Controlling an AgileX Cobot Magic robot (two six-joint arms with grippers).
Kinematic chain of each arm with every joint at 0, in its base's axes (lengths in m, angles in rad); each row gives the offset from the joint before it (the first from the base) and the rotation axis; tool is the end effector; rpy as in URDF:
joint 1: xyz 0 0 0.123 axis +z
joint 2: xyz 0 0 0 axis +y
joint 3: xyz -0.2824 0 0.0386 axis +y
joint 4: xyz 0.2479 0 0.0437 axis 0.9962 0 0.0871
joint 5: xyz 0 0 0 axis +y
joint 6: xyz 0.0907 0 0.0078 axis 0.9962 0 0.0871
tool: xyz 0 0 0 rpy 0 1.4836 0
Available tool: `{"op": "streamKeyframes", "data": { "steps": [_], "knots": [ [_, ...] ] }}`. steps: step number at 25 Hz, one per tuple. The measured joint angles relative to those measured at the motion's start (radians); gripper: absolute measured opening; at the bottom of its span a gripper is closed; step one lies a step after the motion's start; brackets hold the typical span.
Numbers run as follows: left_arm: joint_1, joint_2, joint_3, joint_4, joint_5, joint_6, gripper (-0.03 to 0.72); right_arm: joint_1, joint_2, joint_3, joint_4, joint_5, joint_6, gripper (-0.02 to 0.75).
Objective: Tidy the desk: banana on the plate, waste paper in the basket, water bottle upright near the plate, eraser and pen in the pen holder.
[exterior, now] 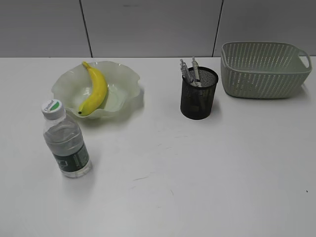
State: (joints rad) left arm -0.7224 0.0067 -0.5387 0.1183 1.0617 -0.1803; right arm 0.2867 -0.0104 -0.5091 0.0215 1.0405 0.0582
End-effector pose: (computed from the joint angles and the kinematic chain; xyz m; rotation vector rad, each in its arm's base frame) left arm -0.0004 0.0128 0.2883 0.5372 1.9625 -0.4334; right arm -0.0070 -0.0003 0.2813 -0.2305 1.9997 0.2459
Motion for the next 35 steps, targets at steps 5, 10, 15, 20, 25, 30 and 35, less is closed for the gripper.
{"op": "streamKeyframes", "data": {
  "steps": [5,10,15,20,25,30,35],
  "knots": [
    [0.002,-0.005,0.0,0.007,0.0,0.0,0.237,-0.002,0.0,0.0,0.0,0.0,0.0,0.33],
    [0.156,-0.013,0.0,0.007,0.0,0.0,0.237,-0.125,0.0,0.0,0.0,0.0,0.0,0.33],
    [0.466,-0.013,0.0,0.007,0.0,0.0,0.237,-0.27,0.0,0.0,0.0,0.0,0.0,0.33],
    [0.558,-0.013,0.0,0.009,0.0,0.0,0.237,-0.291,0.0,0.0,0.0,0.0,0.0,0.33],
    [0.56,-0.013,0.0,0.01,0.0,0.0,0.235,-0.291,0.0,0.0,0.0,0.0,0.0,0.33],
    [0.56,-0.013,0.0,0.01,0.0,0.0,0.235,-0.291,0.0,0.0,-0.005,0.0,0.0,0.33],
    [0.56,-0.013,0.0,0.01,0.0,0.0,0.235,-0.291,0.0,0.0,-0.006,0.0,-0.009,0.33]
  ]
}}
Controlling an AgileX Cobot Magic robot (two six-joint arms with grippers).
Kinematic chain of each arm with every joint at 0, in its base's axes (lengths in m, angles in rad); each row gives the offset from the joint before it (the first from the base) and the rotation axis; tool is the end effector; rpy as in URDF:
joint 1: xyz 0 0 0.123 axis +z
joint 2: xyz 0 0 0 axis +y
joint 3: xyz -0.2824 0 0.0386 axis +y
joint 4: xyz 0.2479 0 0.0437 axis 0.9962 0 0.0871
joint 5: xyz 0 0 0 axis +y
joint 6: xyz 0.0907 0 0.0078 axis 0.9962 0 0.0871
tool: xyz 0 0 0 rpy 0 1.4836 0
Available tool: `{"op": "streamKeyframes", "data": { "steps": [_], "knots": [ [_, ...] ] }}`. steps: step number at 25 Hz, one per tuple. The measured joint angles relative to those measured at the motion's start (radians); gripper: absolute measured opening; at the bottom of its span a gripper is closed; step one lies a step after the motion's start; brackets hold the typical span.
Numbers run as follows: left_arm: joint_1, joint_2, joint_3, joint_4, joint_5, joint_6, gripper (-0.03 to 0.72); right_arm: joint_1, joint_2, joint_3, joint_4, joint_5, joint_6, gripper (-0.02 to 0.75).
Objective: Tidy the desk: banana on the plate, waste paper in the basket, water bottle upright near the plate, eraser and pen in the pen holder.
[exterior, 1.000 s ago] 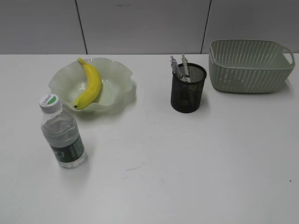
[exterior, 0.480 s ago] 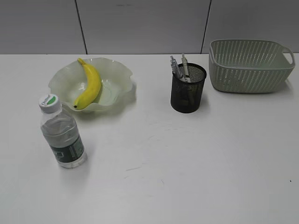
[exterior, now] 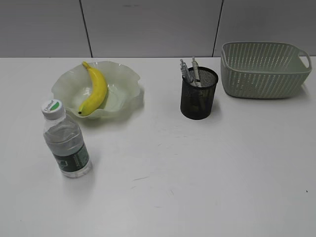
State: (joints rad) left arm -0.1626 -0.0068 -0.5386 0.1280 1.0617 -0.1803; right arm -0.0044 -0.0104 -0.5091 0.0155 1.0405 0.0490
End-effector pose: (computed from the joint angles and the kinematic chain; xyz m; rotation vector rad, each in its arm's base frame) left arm -0.0093 0.0118 0.2882 -0.0270 1.9941 -0.0691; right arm -0.0067 0.0012 0.2813 0.0528 2.0041 0.0470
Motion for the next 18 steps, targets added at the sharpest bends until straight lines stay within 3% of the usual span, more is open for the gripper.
{"op": "streamKeyframes", "data": {
  "steps": [18],
  "knots": [
    [0.0,0.0,0.0,-0.001,0.0,0.0,0.237,0.0,0.0,0.0,-0.001,0.0,-0.017,0.33]
  ]
}}
